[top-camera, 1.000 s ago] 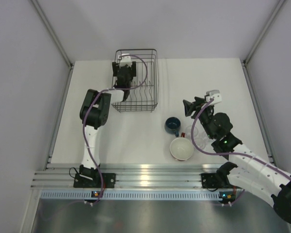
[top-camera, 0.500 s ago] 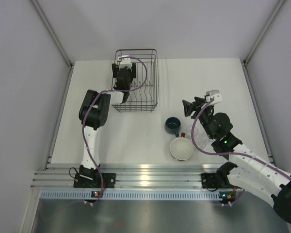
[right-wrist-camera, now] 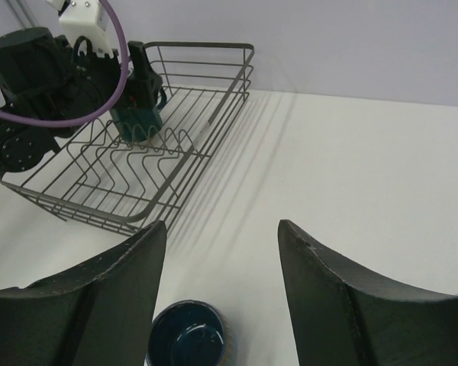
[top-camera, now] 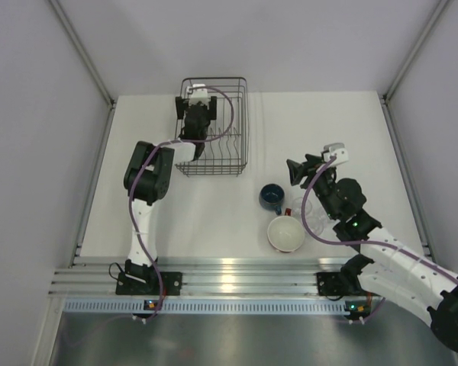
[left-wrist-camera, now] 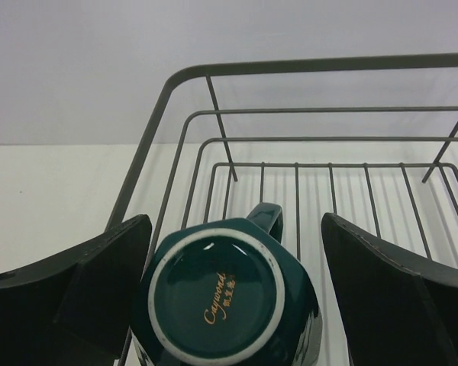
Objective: Load the cups into the dish rack
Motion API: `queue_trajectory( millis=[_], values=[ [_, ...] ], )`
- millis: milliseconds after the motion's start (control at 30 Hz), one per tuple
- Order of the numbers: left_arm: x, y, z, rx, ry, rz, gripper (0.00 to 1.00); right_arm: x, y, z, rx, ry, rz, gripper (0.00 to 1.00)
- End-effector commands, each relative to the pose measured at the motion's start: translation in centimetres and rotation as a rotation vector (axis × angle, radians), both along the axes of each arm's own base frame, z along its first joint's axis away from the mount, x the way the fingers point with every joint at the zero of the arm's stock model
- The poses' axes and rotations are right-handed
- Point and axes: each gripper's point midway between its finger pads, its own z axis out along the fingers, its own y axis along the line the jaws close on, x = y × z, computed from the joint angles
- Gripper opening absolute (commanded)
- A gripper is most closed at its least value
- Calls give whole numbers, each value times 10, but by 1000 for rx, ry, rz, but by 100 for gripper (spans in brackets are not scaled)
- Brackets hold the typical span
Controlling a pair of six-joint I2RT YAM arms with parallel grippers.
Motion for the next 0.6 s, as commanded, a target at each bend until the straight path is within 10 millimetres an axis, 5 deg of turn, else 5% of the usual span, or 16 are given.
queue_trajectory(
  millis=[0, 567],
  values=[
    [4, 8, 83, -19, -167, 34, 99, -8, 5, 7, 19, -25, 36, 61],
    [-19, 14, 148, -3, -264, 85, 99, -12, 0, 7, 19, -24, 29, 62]
  ],
)
